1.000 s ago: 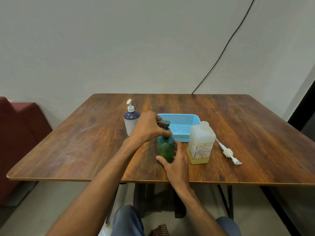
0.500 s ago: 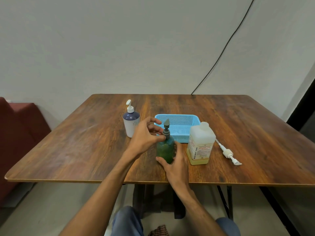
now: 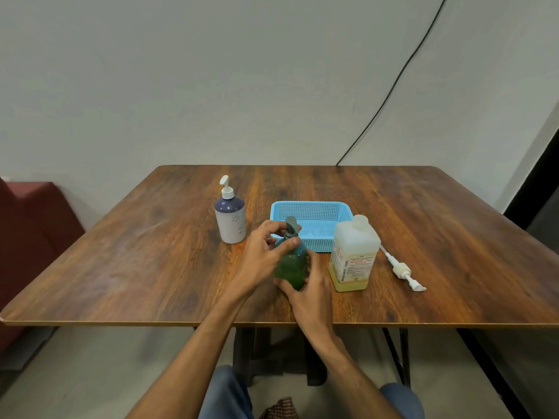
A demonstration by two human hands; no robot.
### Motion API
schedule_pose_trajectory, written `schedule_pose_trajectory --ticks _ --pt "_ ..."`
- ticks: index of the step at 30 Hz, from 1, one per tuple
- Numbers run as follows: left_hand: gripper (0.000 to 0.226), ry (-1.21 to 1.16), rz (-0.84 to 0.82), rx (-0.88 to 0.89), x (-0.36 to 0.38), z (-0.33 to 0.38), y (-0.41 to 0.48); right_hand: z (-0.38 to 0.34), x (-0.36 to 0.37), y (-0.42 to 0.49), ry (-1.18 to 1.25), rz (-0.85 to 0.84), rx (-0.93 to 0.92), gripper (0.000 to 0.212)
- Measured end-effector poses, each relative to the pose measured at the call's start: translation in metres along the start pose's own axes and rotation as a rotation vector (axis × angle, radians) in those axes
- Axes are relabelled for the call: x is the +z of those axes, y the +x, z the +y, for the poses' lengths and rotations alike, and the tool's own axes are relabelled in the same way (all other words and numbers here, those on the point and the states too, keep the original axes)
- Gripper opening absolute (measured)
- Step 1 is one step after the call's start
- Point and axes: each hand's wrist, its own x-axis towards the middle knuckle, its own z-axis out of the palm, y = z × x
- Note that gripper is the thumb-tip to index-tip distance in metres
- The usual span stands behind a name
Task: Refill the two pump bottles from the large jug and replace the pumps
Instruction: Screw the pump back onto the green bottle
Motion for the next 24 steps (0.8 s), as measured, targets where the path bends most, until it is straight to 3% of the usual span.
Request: schedule_pose_trajectory --ticks 3,7,14,17,24 --pt "0.025 -0.026 -0.091 0.003 -0.006 0.004 0.002 0.001 0.001 0.0 -0.006 -0.005 0.002 0.083" --pt "0.034 -0.104 -0.074 0.021 -0.008 0.007 -0.004 0.0 0.001 0.0 0.004 -0.007 0.008 0.083" --pt "0.041 -0.053 0.263 0.019 0.016 0.003 -0.014 0.0 0.001 -0.001 -0.004 0.017 -0.019 0.079" --pt "0.036 0.028 0.294 0.064 0.019 0.005 -0.012 -0.001 0.001 -0.001 -0.006 0.016 -0.026 0.078" --pt "0.03 -0.08 -0.058 0.022 0.001 0.001 -0.008 0.0 0.0 -0.001 0.027 0.013 -0.011 0.079"
